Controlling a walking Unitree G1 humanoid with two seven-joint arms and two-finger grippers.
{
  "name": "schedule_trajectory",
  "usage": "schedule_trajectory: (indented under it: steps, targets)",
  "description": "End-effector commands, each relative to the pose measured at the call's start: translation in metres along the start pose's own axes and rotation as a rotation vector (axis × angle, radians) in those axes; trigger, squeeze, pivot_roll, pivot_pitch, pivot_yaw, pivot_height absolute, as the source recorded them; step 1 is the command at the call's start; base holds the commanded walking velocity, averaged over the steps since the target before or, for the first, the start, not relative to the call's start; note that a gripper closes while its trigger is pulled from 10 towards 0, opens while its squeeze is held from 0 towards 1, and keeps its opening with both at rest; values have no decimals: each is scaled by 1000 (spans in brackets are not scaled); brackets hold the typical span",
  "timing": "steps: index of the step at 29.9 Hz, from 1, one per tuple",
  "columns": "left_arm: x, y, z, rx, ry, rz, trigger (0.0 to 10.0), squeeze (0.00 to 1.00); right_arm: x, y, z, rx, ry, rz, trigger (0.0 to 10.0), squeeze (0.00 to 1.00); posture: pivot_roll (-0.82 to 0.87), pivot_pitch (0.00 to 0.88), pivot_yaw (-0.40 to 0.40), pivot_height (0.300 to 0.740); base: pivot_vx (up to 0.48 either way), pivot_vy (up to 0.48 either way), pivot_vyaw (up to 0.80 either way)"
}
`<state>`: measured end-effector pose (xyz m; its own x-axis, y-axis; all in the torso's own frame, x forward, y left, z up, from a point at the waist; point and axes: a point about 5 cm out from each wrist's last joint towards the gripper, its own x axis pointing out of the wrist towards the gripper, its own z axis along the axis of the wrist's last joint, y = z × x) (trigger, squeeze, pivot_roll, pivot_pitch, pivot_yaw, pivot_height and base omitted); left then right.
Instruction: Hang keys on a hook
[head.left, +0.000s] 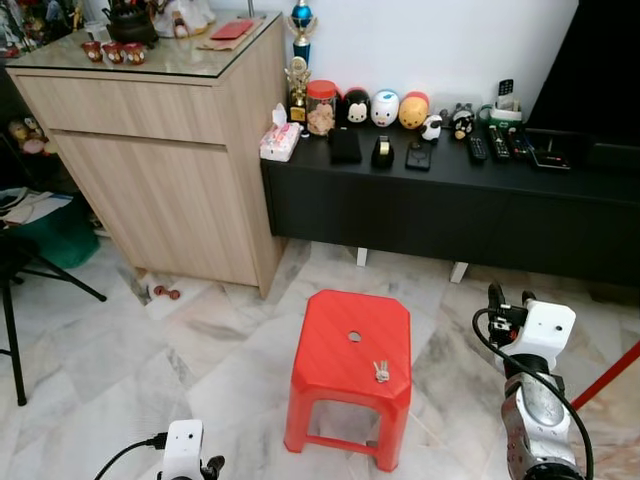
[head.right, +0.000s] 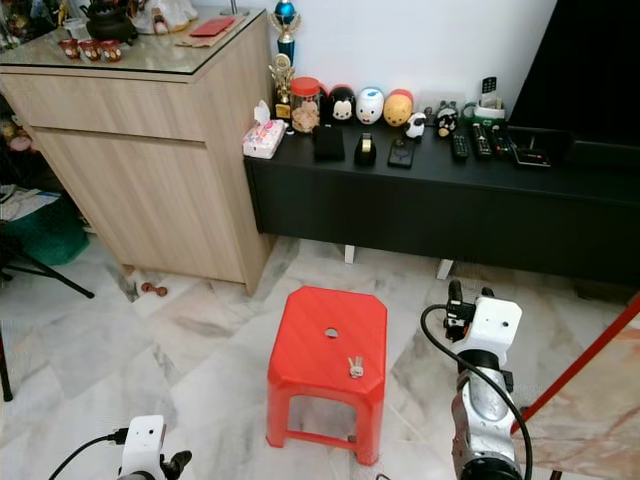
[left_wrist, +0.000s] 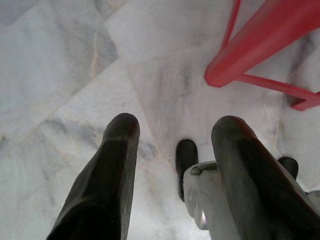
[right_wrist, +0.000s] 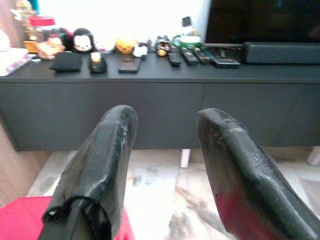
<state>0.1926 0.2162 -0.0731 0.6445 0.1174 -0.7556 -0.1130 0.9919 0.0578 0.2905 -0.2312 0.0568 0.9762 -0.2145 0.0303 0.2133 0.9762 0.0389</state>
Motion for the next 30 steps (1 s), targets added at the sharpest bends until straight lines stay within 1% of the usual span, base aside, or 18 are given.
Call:
schedule_trajectory:
  steps: [1, 8, 20, 26, 30]
  targets:
    - [-2, 5, -8, 13, 23, 5, 10000, 0, -1, 1, 1, 24, -1, -10, 10000, 0, 104, 51, -9, 740, 0, 322, 0]
    - [-3, 5, -10, 15, 26, -6, 10000, 0, -6, 2, 0, 29, 9, 6, 10000, 0, 94, 45, -12, 740, 0, 350, 0]
    - [-2, 1, -8, 17, 21, -20, 10000, 0, -3, 2, 6, 31, 4, 12, 10000, 0, 92, 61, -25, 740, 0, 340, 0]
    - [-2, 1, -6, 11, 13, -13, 10000, 0, -1, 5, 6, 34, 14, 23, 10000, 0, 98, 74, -34, 740, 0, 0, 0]
    - [-2, 1, -5, -2, 9, -20, 10000, 0, -1, 5, 7, 36, 18, 19, 10000, 0, 97, 78, -31, 740, 0, 0, 0]
